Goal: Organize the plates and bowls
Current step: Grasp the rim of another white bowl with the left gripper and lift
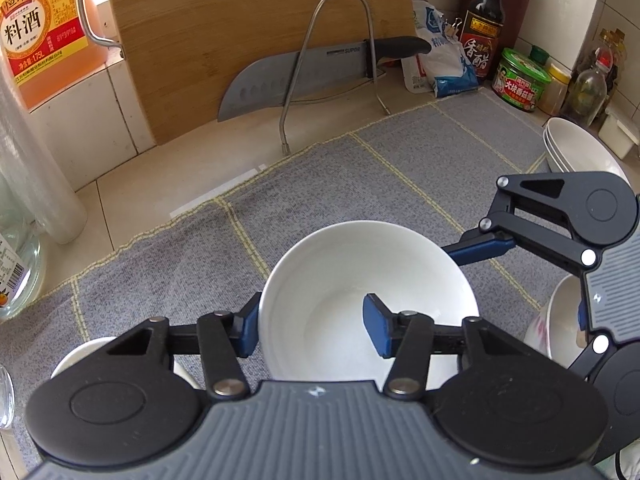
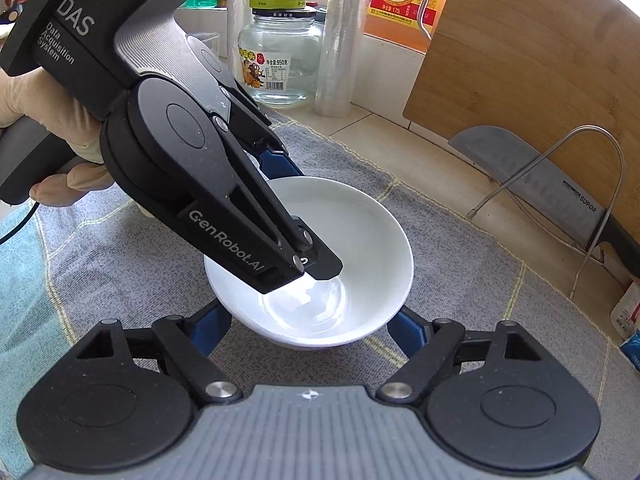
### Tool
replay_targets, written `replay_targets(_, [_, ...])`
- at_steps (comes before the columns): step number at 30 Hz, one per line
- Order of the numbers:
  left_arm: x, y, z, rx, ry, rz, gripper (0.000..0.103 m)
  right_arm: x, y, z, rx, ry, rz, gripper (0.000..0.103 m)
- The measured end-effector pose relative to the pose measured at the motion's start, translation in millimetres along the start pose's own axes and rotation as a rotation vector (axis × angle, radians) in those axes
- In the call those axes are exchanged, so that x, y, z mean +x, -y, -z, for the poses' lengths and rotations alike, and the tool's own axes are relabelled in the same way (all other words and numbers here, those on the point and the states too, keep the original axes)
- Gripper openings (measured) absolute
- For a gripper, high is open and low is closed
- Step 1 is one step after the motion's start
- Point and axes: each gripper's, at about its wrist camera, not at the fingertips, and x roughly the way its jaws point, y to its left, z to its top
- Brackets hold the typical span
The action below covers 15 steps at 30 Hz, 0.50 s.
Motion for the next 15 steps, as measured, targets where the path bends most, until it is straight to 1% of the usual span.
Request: replay_targets(15, [-3.0, 1.4, -0.2, 0.004, 0.005, -0.003, 0.052, -3.4, -0.5, -1.5, -0.004, -0.001, 0.001, 0.088])
